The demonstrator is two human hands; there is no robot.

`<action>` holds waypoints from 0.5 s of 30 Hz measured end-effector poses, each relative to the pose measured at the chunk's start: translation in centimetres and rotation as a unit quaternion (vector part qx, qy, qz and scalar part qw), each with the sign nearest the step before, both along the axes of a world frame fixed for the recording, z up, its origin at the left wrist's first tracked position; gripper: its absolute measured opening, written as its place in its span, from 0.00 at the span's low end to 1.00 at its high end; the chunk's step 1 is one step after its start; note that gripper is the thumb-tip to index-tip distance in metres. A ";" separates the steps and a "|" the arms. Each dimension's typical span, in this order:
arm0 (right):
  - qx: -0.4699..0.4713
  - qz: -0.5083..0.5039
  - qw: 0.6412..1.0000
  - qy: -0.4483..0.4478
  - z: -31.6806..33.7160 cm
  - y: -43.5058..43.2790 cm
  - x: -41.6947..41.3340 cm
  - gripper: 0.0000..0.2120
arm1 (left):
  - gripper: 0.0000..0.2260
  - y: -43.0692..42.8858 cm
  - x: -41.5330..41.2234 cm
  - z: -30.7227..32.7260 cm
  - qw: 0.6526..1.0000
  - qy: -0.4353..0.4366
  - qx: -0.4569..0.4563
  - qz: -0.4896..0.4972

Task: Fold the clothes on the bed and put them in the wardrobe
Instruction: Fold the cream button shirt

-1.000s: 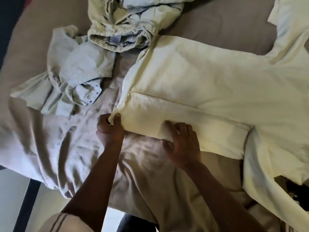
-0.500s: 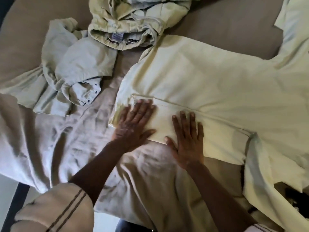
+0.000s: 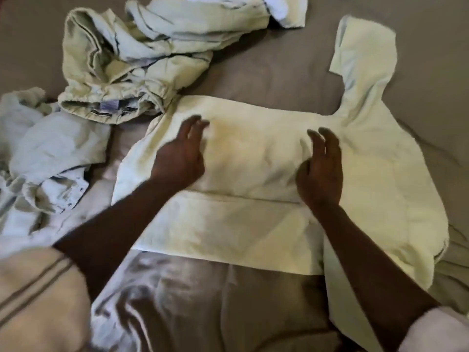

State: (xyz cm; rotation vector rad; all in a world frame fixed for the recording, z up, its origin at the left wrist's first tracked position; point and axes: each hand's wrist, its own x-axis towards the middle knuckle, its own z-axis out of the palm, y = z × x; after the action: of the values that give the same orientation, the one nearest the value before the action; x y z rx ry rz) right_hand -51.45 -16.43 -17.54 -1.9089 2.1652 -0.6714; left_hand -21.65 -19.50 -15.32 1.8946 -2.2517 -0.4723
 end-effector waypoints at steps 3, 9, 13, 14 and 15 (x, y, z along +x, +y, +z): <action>0.075 0.005 0.996 0.037 0.8 -6.5 -2.3 0.34 | 0.33 -8.5 0.1 0.7 0.994 -0.068 0.084 0.006; 0.250 0.030 0.941 0.224 1.2 -11.4 -4.7 0.28 | 0.25 -14.4 1.3 1.3 0.974 -0.181 0.136 -0.034; 0.173 -0.022 0.964 0.202 2.4 -10.5 -4.4 0.11 | 0.11 -13.3 2.0 1.8 0.983 -0.170 0.065 -0.022; 0.136 -0.040 0.973 0.182 2.8 -9.5 -4.4 0.10 | 0.09 -12.3 2.3 2.0 0.988 -0.151 0.030 0.006; 0.098 -0.058 0.981 0.159 3.2 -8.0 -4.3 0.10 | 0.07 -10.9 2.8 2.3 0.991 -0.131 -0.002 0.034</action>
State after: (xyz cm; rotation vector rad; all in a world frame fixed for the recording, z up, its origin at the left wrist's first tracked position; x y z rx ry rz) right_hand -55.75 -24.39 -14.29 -1.9036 2.4392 -0.1634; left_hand -18.86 -30.35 -13.06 2.1329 -2.3298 -0.2179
